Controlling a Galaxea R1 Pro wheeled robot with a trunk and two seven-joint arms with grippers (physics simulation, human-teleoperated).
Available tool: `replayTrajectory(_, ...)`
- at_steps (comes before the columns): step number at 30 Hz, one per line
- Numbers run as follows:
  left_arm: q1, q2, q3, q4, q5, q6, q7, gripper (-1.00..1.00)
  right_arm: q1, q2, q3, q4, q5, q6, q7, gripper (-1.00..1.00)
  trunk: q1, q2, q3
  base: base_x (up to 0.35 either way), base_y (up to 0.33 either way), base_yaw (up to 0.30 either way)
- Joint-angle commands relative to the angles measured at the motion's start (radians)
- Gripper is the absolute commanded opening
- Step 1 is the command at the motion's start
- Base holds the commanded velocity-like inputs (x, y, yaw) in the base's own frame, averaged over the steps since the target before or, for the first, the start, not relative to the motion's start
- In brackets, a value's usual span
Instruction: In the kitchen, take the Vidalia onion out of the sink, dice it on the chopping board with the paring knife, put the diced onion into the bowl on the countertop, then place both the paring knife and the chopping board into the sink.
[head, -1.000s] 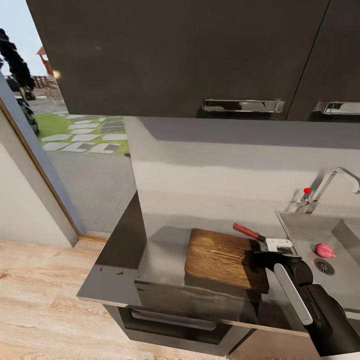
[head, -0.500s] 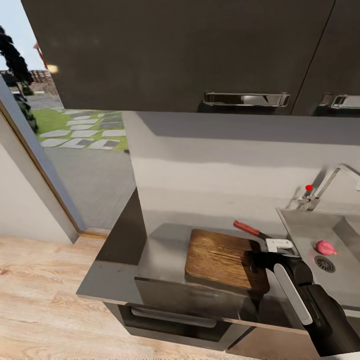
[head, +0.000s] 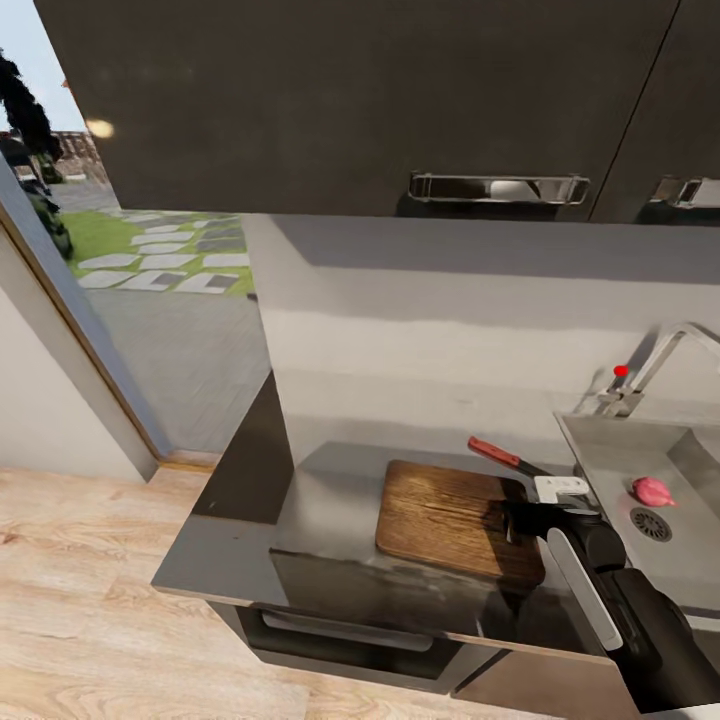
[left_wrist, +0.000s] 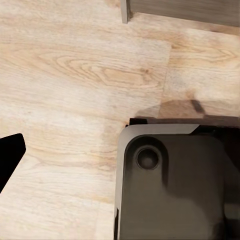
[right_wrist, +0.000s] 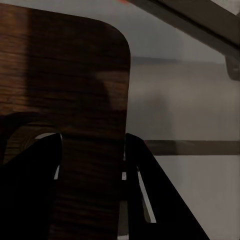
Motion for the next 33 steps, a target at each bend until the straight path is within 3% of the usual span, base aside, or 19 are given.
replayTrajectory(1, 0.0, 0.0, 0.002, -0.001, 0.0, -0.002, -0.001, 1.0, -0.001, -0.001, 0.002, 0.0, -0.007, 0.005, -0.011, -1.0, 0.001, -0.002, -0.002, 0.0, 0.0, 0.0)
replayTrajectory(12, 0.0, 0.0, 0.002, -0.001, 0.0, -0.002, -0.001, 1.0, -0.001, -0.001, 0.015, 0.0, -0.006, 0.007, -0.011, -1.0, 0.001, -0.002, -0.01, 0.0, 0.0, 0.0)
replayTrajectory(13, 0.0, 0.0, 0.002, -0.001, 0.0, -0.002, -0.001, 1.0, -0.001, -0.001, 0.019, 0.0, -0.006, 0.007, -0.011, 1.0, 0.001, -0.002, -0.01, 0.0, 0.0, 0.0)
replayTrajectory(33, 0.0, 0.0, 0.002, -0.001, 0.0, -0.002, -0.001, 1.0, -0.001, -0.001, 0.025, -0.005, -0.008, 0.007, -0.01, 1.0, 0.001, -0.002, -0.019, 0.0, 0.0, 0.0)
